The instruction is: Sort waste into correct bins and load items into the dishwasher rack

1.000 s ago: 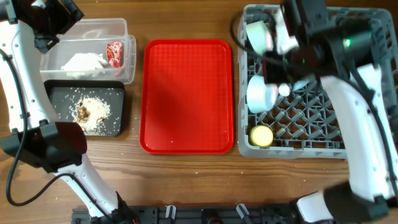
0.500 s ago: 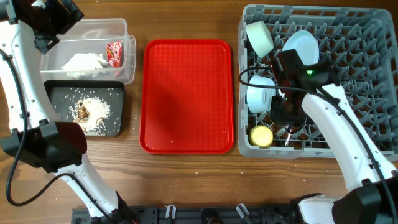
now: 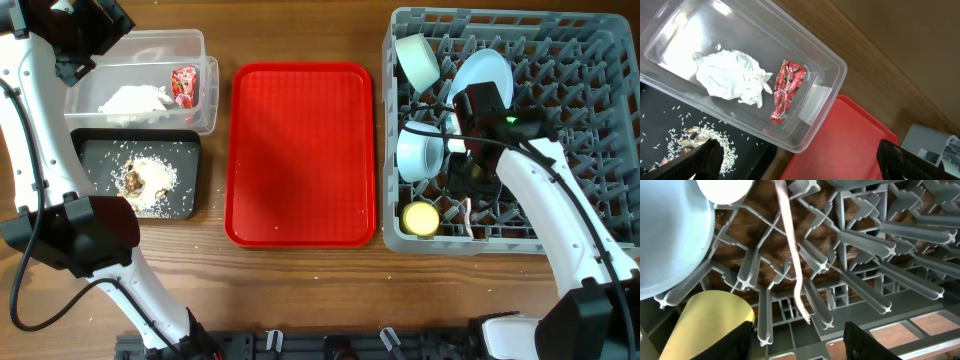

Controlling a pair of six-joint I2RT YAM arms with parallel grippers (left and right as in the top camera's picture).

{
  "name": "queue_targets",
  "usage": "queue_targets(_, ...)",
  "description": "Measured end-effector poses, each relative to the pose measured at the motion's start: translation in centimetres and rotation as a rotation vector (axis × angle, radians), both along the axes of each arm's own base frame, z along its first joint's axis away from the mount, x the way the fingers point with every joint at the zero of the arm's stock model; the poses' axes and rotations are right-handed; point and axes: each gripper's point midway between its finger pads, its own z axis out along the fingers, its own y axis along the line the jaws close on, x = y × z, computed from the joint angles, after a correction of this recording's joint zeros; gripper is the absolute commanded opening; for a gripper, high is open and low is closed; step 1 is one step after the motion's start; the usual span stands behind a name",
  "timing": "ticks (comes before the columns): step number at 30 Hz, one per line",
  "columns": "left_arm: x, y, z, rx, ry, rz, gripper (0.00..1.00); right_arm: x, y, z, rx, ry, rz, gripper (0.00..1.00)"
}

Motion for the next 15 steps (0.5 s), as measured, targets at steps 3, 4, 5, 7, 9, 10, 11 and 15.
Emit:
queue_targets(3, 0.0, 0.0, 0.0, 0.000, 0.000, 0.000, 1.00, 0.1, 0.2, 0.4, 0.014, -0.003, 0.002, 0.57)
queue_targets(4, 0.0, 0.0, 0.0, 0.000, 0.000, 0.000, 1.00, 0.3, 0.5, 1.0, 0.029, -0.010, 0.005, 0.57)
queue_targets(5, 0.0, 0.0, 0.0, 0.000, 0.000, 0.000, 1.00, 0.8, 0.8, 1.8, 0.045, -0.030, 0.012, 0.57)
queue_targets(7, 0.0, 0.0, 0.0, 0.000, 0.000, 0.000, 1.00, 2.0, 1.8, 4.1, 0.097, -0.095, 0.042, 0.57)
queue_targets(9, 0.0, 0.0, 0.0, 0.000, 0.000, 0.000, 0.99, 3.2, 3.0, 8.1, 0.168, -0.198, 0.087, 1.00)
queue_targets(10, 0.0, 0.0, 0.0, 0.000, 0.000, 0.000, 1.00, 3.5, 3.6, 10.4, 0.202, -0.257, 0.112, 1.00)
queue_targets(11, 0.0, 0.0, 0.0, 0.000, 0.000, 0.000, 1.00, 3.6, 4.2, 13.0, 0.246, -0.324, 0.131, 1.00)
queue_targets(15, 0.0, 0.0, 0.0, 0.000, 0.000, 0.000, 1.00, 2.8, 6.5, 22.2, 0.395, -0.606, 0.230, 1.00)
